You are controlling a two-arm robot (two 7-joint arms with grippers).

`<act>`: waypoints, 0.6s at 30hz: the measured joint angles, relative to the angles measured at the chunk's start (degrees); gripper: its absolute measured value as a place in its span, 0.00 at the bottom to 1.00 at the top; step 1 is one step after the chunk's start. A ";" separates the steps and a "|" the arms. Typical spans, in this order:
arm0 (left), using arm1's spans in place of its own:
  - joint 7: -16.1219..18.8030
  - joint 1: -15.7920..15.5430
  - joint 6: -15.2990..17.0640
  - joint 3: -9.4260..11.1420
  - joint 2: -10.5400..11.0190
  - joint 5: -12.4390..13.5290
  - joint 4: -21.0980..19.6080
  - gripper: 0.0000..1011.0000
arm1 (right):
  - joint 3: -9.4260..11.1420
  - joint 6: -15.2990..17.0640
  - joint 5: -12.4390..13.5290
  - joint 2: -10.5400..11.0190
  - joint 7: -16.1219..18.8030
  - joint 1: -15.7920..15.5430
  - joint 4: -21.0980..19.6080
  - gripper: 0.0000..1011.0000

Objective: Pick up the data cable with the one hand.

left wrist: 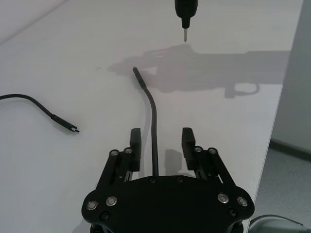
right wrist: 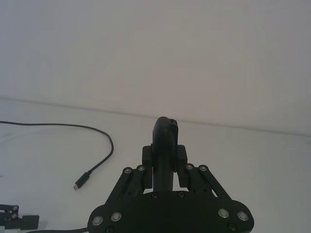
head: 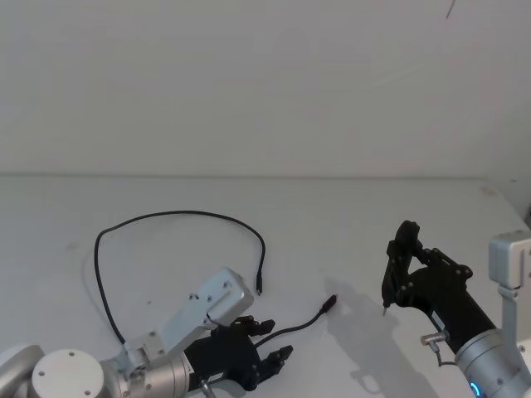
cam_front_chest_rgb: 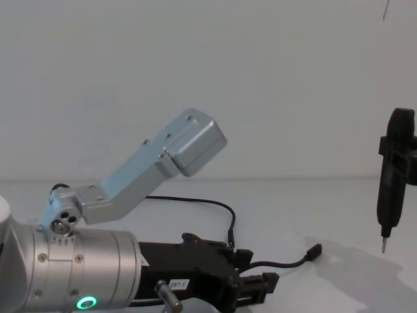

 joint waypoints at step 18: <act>0.64 0.60 0.63 -1.14 -1.17 0.25 0.20 0.04 | 0.00 0.00 0.00 0.00 0.00 0.00 0.00 0.28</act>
